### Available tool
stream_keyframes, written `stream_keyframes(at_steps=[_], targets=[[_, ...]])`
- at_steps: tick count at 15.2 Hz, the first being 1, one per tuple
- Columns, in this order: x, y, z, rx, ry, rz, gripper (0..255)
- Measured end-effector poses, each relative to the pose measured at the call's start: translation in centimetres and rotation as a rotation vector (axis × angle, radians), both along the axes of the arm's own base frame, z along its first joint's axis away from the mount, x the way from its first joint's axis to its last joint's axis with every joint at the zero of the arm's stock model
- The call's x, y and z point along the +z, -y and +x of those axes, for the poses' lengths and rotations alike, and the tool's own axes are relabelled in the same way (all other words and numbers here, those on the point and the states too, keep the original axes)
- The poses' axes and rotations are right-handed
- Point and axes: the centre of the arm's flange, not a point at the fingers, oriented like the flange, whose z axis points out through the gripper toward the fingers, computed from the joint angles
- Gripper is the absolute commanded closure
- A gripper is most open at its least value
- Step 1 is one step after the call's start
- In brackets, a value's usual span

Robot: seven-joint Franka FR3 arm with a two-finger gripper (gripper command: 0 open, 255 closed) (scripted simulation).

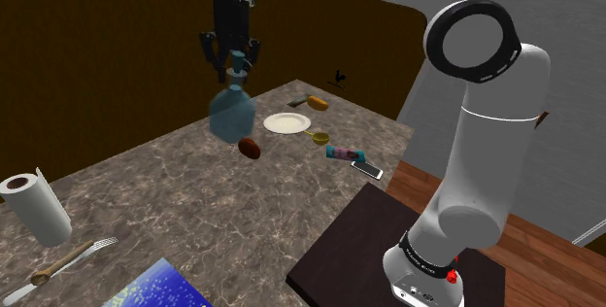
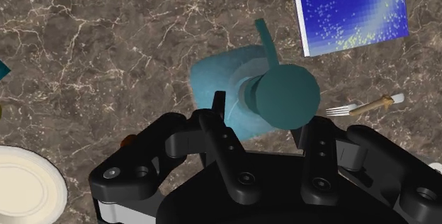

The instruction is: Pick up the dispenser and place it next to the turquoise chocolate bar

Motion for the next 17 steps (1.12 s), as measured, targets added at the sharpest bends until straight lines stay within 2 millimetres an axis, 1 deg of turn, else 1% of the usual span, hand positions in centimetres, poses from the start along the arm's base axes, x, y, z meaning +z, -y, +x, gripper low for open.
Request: stream_keyframes(at_steps=[1,2,4,6,11,12,15,17], targets=[[0.2,1.5,-0.3,0.0,0.0,0.0,255],[0.3,2.6,-0.5,0.0,0.0,0.0,255],[-0.2,4.9,-1.3,0.0,0.0,0.0,255],[0.2,7.7,-2.2,0.0,0.0,0.0,255],[0.0,13.4,-4.9,-0.001,0.0,0.0,255],[0.0,14.8,-5.2,-0.001,0.0,0.0,255],[-0.2,18.6,-7.0,-0.001,0.0,0.0,255],[0.0,21.2,-7.9,-0.001,-0.001,0.0,255]])
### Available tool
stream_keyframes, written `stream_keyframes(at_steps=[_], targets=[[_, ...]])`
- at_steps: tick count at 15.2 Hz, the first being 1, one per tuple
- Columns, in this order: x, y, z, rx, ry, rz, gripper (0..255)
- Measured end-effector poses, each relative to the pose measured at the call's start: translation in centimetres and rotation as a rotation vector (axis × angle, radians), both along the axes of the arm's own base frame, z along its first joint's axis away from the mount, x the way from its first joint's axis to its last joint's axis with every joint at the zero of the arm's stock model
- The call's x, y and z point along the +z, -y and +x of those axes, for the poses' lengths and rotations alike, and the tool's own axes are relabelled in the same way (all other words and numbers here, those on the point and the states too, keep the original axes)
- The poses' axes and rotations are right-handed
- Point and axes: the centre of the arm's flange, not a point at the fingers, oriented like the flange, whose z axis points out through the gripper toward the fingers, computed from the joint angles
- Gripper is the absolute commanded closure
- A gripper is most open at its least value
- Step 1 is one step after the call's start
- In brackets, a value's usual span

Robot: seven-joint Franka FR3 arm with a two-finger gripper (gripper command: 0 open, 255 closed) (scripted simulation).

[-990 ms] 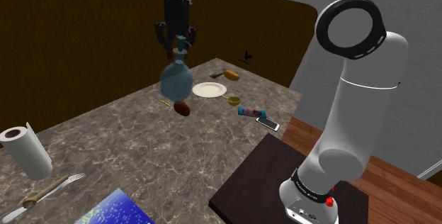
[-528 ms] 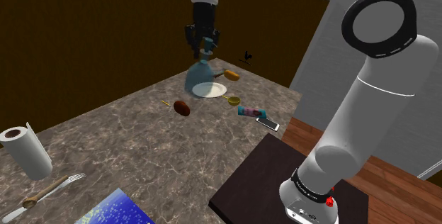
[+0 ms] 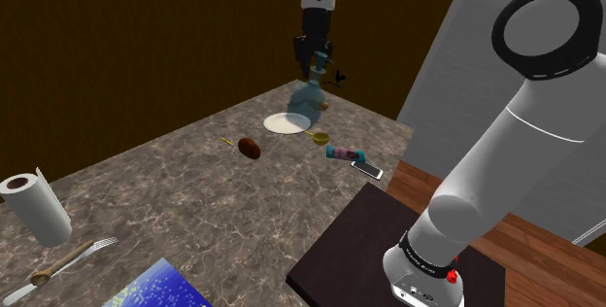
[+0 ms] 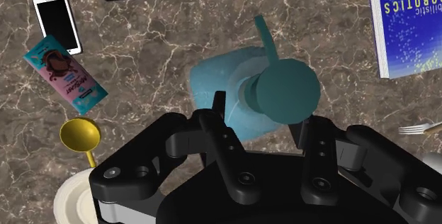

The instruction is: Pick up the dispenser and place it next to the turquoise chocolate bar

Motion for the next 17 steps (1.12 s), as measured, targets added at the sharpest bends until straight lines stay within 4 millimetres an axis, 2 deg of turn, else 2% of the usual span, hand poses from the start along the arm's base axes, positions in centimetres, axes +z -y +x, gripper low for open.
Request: stream_keyframes(at_steps=[9,17], targets=[[-0.1,10.5,-4.5,0.0,0.0,0.001,255],[0.0,21.2,-8.3,-0.001,0.0,0.001,255]])
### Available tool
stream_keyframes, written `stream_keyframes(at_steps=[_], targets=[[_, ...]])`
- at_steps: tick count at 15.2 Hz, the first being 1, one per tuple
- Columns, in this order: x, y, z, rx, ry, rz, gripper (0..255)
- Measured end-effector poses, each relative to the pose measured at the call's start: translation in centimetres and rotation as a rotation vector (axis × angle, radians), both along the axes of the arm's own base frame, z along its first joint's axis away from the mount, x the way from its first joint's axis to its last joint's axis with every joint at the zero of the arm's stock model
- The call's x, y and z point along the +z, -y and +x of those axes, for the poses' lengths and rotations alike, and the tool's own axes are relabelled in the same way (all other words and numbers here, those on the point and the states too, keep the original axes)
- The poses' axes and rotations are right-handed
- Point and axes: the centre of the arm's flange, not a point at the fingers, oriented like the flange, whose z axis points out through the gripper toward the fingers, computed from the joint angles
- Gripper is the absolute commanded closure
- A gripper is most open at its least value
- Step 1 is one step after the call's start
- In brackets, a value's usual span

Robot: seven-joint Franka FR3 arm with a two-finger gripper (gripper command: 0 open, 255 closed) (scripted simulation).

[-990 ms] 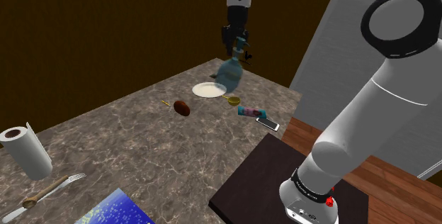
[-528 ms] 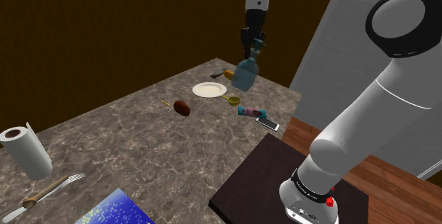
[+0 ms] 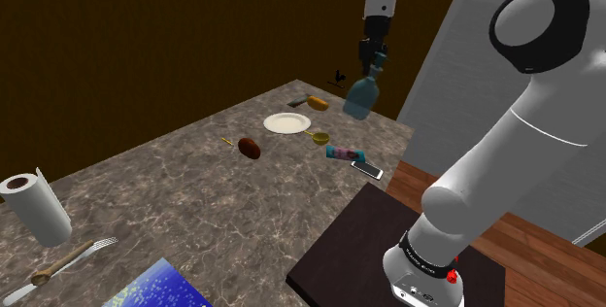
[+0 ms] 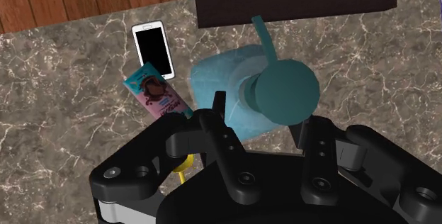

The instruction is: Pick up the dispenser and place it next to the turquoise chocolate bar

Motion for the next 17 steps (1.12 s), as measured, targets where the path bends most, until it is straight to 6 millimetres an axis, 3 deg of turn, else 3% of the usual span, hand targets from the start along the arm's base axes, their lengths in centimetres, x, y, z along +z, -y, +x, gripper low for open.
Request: stream_keyframes(at_steps=[17], targets=[[0.1,20.9,-8.0,0.001,0.0,0.0,255]])
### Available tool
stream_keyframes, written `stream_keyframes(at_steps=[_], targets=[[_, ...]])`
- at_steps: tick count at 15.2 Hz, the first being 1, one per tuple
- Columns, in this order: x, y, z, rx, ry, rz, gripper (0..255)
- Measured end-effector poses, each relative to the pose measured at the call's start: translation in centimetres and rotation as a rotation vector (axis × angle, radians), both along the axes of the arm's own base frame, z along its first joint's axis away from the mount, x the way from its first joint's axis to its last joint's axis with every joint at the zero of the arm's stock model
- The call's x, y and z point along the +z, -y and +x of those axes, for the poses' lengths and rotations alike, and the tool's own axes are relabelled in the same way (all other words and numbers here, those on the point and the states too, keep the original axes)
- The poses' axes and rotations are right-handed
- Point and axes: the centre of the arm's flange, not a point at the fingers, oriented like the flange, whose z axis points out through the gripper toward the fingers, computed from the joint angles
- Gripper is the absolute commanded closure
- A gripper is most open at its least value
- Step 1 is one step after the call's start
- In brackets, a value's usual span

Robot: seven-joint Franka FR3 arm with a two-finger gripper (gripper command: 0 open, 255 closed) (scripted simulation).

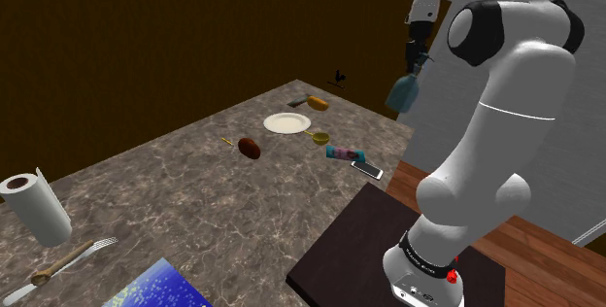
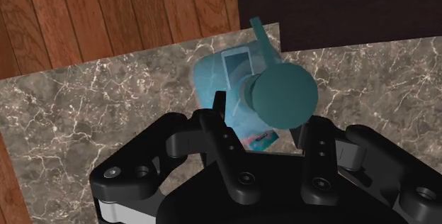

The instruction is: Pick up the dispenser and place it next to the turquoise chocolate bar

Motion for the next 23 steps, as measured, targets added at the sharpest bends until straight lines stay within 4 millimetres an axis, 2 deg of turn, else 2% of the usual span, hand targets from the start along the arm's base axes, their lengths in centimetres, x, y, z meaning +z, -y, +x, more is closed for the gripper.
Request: stream_keyframes(at_steps=[4,6,7,23], targets=[[0.3,4.6,-1.9,0.0,0.0,0.0,255],[-0.2,6.8,-2.6,0.0,0.0,0.0,255],[-0.7,7.2,-2.8,0.0,0.0,0.001,255],[-9.0,7.8,-3.1,0.001,0.0,0.001,255]])
